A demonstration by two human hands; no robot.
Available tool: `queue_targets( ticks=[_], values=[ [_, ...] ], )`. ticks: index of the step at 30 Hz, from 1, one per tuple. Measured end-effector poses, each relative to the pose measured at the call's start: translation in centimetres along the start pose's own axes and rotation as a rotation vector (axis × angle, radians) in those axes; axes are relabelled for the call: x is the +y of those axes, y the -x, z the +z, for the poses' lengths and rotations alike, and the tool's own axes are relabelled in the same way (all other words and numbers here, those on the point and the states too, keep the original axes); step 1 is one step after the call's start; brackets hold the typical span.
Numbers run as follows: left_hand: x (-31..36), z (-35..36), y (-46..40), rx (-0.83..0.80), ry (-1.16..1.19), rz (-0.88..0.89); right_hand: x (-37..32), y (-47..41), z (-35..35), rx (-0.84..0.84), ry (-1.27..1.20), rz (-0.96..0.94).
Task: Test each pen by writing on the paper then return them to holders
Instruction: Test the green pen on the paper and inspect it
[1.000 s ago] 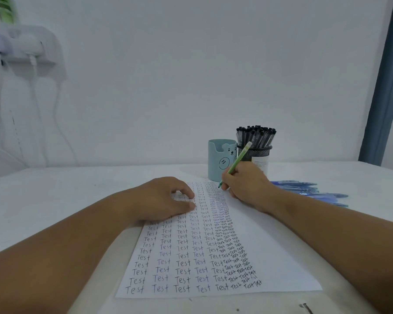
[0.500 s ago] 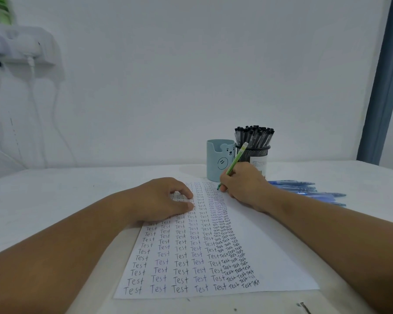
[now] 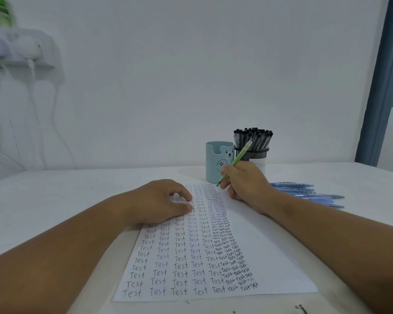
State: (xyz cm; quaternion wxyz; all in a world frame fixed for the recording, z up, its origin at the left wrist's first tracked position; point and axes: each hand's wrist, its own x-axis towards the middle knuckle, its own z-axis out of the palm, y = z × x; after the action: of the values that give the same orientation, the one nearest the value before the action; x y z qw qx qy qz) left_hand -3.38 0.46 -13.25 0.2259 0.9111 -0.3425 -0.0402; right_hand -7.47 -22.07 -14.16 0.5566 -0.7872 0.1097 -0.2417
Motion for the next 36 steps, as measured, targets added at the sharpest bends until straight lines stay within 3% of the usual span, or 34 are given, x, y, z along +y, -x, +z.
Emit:
queue_targets(
  ticks=[15, 21, 29, 36],
  values=[
    [2.2, 0.9, -0.1, 0.419, 0.344, 0.164, -2.7, 3.3, 0.1, -0.202, -0.181, -0.115],
    [5.0, 0.5, 0.5, 0.553, 0.405, 0.247, -5.1, 4.5, -2.8, -0.171, -0.288, -0.091],
    [13.7, -0.6, 2.0, 0.494, 0.378, 0.450, -6.9, 10.0, -13.6, 0.060, -0.475, -0.139],
    [24.2, 7.5, 4.9, 0.318, 0.562, 0.528, -2.4, 21.3, -23.5, 0.322, -0.463, -0.095]
  ],
)
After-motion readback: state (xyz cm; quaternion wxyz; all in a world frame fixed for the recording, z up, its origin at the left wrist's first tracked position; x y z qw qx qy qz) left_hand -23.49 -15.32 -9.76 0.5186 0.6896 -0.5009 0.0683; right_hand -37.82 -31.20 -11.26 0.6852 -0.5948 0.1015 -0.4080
